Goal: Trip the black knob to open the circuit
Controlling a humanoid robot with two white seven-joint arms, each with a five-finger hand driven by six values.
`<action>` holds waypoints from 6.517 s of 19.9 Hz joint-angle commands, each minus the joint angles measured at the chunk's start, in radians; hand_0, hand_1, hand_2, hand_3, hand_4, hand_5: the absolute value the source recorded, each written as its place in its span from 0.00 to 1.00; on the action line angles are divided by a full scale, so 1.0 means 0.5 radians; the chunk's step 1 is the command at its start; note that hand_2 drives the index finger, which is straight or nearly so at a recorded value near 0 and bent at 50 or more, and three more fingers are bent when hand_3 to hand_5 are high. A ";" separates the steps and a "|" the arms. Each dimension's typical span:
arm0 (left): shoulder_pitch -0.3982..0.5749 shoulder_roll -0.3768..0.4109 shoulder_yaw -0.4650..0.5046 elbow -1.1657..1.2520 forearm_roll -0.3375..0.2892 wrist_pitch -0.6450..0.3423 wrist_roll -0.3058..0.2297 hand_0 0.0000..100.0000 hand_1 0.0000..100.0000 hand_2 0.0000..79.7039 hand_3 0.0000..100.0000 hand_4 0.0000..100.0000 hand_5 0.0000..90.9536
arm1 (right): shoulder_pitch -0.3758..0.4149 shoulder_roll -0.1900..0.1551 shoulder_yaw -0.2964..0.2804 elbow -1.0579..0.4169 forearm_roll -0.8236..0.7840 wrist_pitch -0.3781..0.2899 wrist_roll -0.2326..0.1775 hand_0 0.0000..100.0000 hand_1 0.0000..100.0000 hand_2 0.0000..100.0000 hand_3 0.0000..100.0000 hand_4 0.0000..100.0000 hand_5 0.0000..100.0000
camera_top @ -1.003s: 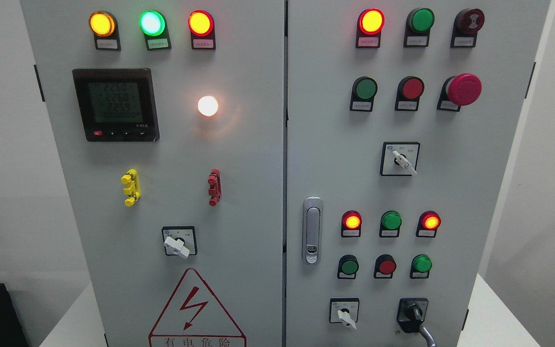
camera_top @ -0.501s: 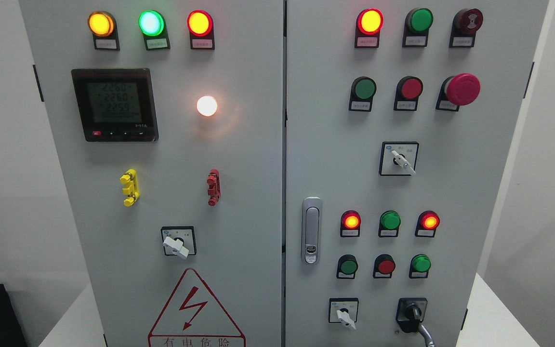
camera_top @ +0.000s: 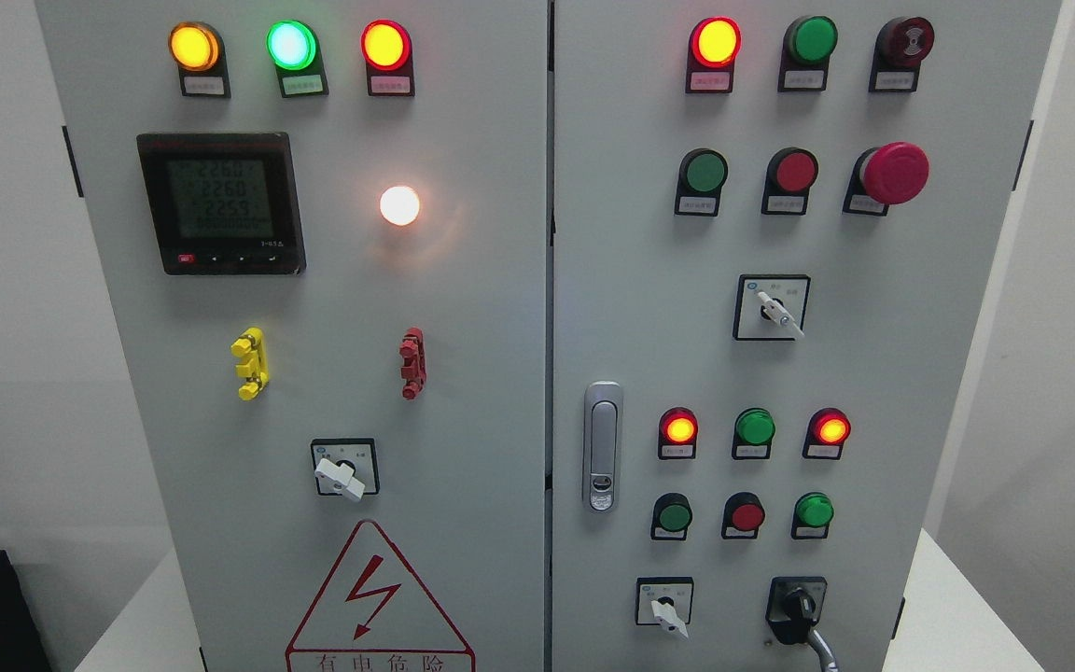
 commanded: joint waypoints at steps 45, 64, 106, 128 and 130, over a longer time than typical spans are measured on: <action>-0.001 -0.002 0.002 0.002 0.005 0.002 0.001 0.12 0.39 0.00 0.00 0.00 0.00 | -0.062 0.022 0.127 -0.063 0.012 -0.013 0.025 0.79 0.86 0.00 1.00 0.96 0.86; -0.001 -0.002 0.002 0.002 0.005 0.002 0.001 0.12 0.39 0.00 0.00 0.00 0.00 | -0.074 0.025 0.142 -0.066 0.012 -0.019 0.028 0.80 0.86 0.00 1.00 0.96 0.86; -0.001 -0.002 0.002 0.002 0.005 -0.001 0.001 0.12 0.39 0.00 0.00 0.00 0.00 | -0.093 0.025 0.173 -0.087 0.012 -0.037 0.031 0.80 0.87 0.00 1.00 0.96 0.86; -0.001 -0.002 0.002 0.002 0.005 0.002 0.001 0.12 0.39 0.00 0.00 0.00 0.00 | -0.090 0.006 0.154 -0.072 0.009 -0.034 0.028 0.81 0.87 0.00 1.00 0.96 0.87; -0.001 -0.002 0.002 0.002 0.005 -0.001 0.001 0.12 0.39 0.00 0.00 0.00 0.00 | -0.086 0.003 0.148 -0.072 0.006 -0.034 0.028 0.81 0.86 0.00 1.00 0.96 0.87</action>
